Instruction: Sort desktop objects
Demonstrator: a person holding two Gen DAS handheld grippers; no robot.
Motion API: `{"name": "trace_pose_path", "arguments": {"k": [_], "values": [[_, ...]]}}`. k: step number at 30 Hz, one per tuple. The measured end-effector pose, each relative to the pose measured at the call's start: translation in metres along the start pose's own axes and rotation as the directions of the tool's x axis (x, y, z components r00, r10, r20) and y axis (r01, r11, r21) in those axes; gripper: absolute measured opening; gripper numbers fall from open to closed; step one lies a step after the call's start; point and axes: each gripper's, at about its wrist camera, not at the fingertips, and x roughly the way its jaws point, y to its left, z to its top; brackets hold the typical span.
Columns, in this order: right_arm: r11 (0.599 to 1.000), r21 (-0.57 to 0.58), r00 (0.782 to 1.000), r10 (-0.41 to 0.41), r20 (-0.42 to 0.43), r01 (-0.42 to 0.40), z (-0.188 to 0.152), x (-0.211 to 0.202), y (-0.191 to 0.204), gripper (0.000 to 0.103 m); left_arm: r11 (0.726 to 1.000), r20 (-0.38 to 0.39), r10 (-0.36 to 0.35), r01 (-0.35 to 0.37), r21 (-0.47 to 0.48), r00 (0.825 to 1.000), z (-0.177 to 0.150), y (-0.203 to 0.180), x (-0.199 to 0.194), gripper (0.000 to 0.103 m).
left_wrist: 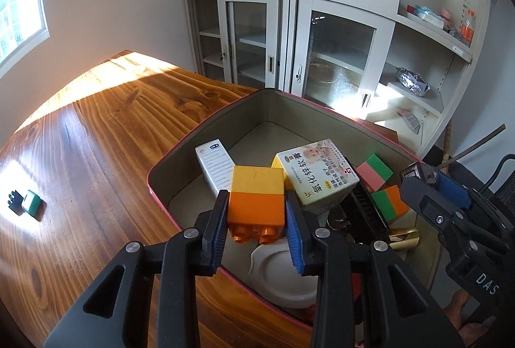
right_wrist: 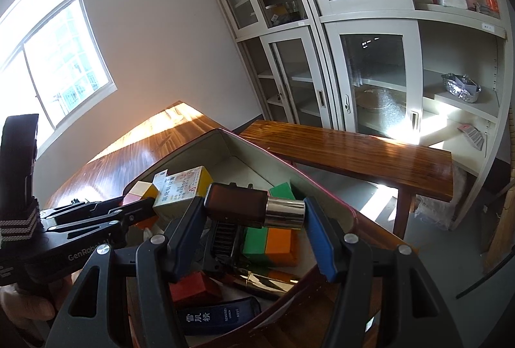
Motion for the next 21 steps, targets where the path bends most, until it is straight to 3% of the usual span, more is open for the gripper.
{"name": "trace_pose_path", "arguments": {"k": [7,12,16,21], "values": [[1.000,-0.023,1.000,0.015,-0.012,-0.016,-0.001,0.004,0.007,0.066,0.999,-0.006,-0.036,0.036,-0.005,0.999,0.008,0.001,0.009,0.038],[0.998,-0.047,0.999,0.029,-0.029,-0.030,-0.003,0.006,0.015,0.066,0.995,0.007,-0.073,0.073,-0.073,0.997,0.008,0.014,0.002,0.065],[0.998,-0.046,0.999,0.032,-0.020,-0.033,-0.004,0.003,0.018,0.079,0.993,0.055,-0.076,0.081,-0.088,0.996,0.010,0.021,-0.014,0.067],[0.999,-0.039,1.000,0.028,-0.008,-0.029,-0.002,-0.003,0.020,0.079,0.995,0.076,-0.034,0.040,-0.086,0.997,0.009,0.029,-0.025,0.068]]}}
